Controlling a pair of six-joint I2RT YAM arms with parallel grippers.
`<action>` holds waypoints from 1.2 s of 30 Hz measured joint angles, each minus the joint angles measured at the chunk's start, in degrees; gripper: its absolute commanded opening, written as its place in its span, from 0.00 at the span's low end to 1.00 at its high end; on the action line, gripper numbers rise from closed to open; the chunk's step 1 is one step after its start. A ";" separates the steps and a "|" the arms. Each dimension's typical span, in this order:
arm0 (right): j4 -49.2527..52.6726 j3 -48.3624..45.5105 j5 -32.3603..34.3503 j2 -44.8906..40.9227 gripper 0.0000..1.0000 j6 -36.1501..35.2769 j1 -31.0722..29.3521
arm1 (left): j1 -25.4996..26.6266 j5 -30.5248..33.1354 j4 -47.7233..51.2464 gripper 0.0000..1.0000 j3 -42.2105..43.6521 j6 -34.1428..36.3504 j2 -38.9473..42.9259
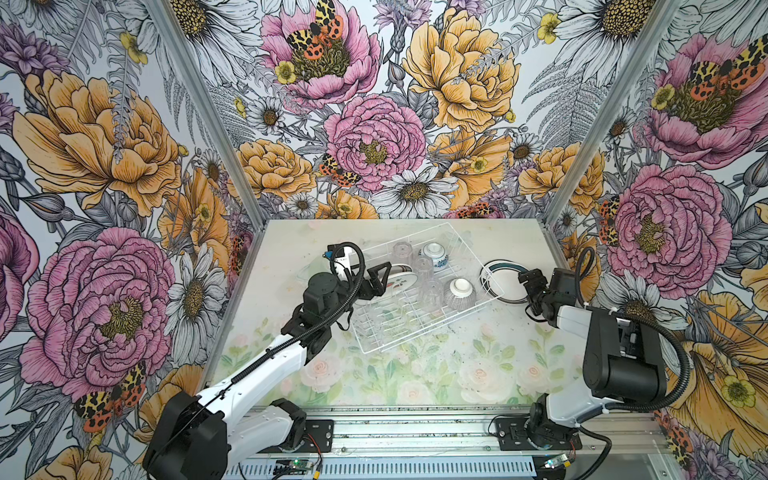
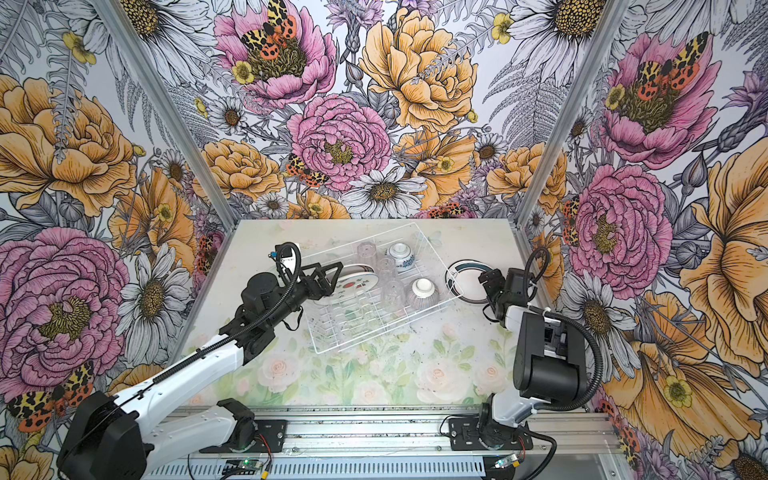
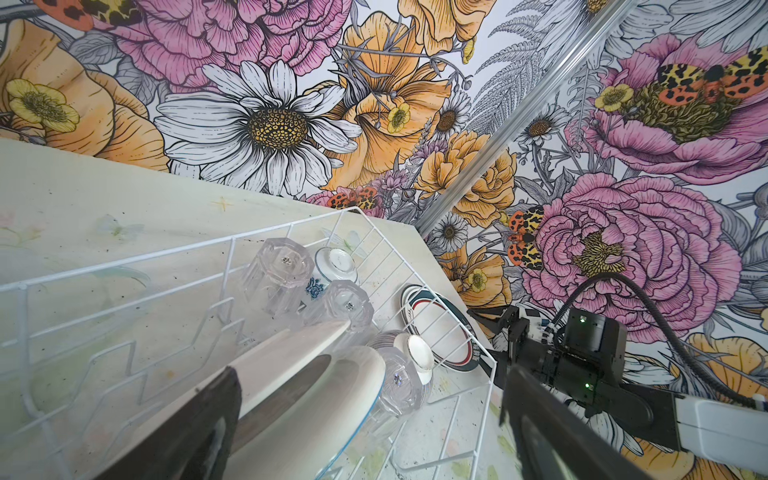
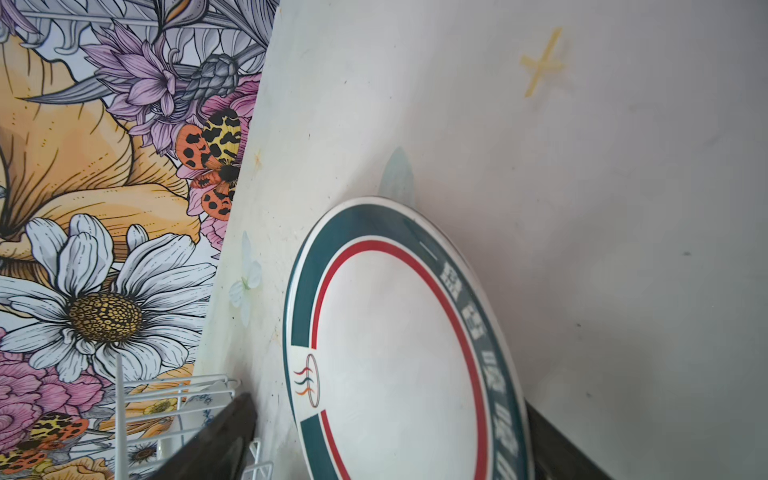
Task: Unload the mixed dishes from the dish rack
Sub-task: 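Open the right gripper, releasing the plate, and raise it away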
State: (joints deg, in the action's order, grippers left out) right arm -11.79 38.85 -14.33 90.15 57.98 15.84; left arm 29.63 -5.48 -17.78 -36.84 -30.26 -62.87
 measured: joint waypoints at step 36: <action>27.89 13.75 12.81 0.46 0.95 -15.93 -3.93 | -0.28 0.39 -0.35 0.99 0.00 -1.29 0.13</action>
State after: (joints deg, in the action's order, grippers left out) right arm 16.10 52.60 -1.52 90.61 42.04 11.90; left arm 29.34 -5.08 -18.13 -36.84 -31.55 -62.74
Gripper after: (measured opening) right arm 0.967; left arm 0.986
